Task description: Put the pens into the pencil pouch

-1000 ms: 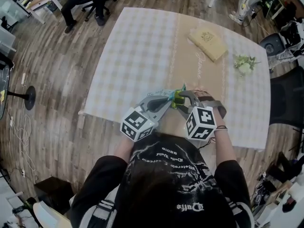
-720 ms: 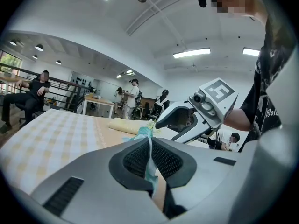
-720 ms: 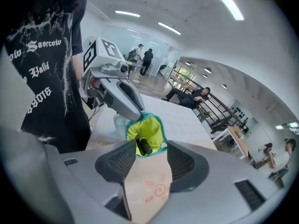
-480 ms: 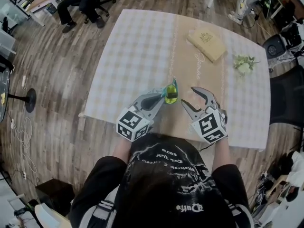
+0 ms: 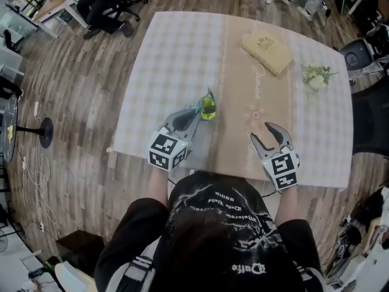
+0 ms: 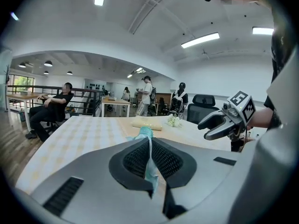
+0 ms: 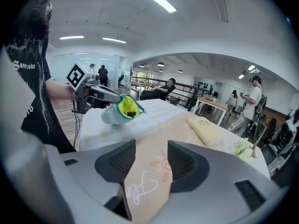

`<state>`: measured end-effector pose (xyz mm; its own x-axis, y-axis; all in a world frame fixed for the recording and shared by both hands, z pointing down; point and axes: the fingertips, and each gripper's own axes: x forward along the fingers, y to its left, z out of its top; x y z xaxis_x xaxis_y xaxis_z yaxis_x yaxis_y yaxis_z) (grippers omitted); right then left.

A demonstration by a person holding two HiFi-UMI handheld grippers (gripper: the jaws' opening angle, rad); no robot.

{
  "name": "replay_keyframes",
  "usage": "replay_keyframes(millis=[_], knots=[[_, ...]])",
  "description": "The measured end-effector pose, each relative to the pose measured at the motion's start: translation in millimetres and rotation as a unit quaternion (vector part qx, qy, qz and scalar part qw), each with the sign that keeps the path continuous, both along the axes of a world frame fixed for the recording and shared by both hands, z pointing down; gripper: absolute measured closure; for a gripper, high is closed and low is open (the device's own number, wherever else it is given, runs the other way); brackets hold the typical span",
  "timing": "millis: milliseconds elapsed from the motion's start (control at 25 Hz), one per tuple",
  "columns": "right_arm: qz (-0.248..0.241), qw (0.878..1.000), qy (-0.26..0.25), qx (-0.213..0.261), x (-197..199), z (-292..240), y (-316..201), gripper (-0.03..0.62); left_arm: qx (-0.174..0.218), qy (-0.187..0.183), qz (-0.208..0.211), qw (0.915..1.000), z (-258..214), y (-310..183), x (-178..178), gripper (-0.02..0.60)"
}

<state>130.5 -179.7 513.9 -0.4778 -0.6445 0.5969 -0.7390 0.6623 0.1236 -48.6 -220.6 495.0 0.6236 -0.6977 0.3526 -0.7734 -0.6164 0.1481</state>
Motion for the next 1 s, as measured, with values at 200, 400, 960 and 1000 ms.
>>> replay_keyframes(millis=[200, 400, 960, 1000], knots=[[0.03, 0.999, -0.01, -0.011, 15, 16, 12, 0.372, -0.021, 0.011, -0.007, 0.9997, 22, -8, -1, 0.549], [0.051, 0.998, -0.003, -0.021, 25, 24, 35, 0.372, -0.054, 0.024, 0.005, 0.9983, 45, 13, 10, 0.549], [0.04, 0.999, 0.001, -0.036, 9, 38, 48, 0.364, -0.147, 0.05, -0.058, 0.9862, 103, 34, 43, 0.549], [0.04, 0.998, 0.001, -0.038, 7, 38, 49, 0.364, -0.156, 0.045, -0.058, 0.9849, 108, 37, 44, 0.549]])
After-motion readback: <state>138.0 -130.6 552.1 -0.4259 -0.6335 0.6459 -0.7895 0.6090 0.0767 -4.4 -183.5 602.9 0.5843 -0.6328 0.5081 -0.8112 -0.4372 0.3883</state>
